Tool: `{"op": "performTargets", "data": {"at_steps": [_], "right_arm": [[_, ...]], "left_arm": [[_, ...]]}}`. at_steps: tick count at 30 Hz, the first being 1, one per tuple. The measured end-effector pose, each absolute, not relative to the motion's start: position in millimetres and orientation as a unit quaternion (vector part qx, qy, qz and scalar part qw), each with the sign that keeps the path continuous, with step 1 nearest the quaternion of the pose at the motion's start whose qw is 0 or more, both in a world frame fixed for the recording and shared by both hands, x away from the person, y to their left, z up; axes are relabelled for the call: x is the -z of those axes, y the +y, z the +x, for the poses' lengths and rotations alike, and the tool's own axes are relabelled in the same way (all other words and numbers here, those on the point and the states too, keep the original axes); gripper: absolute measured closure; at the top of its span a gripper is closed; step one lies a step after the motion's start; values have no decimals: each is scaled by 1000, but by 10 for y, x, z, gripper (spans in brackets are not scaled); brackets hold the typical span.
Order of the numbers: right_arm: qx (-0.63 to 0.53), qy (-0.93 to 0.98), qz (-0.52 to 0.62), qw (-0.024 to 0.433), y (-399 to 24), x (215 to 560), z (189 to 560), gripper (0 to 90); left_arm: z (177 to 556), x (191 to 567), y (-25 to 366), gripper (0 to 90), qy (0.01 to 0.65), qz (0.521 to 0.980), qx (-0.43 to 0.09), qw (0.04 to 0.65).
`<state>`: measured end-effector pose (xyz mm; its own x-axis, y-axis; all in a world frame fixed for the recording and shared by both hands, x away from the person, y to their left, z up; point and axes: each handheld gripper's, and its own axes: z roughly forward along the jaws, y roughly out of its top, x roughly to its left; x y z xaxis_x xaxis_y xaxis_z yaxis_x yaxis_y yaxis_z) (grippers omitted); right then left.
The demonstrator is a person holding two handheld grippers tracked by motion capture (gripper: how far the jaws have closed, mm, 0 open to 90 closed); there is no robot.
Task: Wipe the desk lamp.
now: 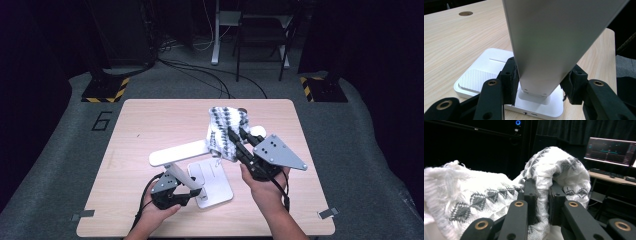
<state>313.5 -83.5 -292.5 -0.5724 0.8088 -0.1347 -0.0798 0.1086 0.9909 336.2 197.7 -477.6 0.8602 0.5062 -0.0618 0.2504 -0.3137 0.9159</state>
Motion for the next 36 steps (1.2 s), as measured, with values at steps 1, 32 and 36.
{"op": "performTargets", "data": {"at_steps": [1,32,36], "right_arm": [[-606,646,283,368,-860,2925,3140,799],[-603,625,295,398,-1198,2877,3070,796],[-608,629,280,397,-1121,2920,2984,796]], "left_arm": [[3363,4776,1977,529,236,802,-119,536],[3366,4779,2003,530,240,800,-119,538],[3367,4780,2004,530,240,799,-118,538]]}}
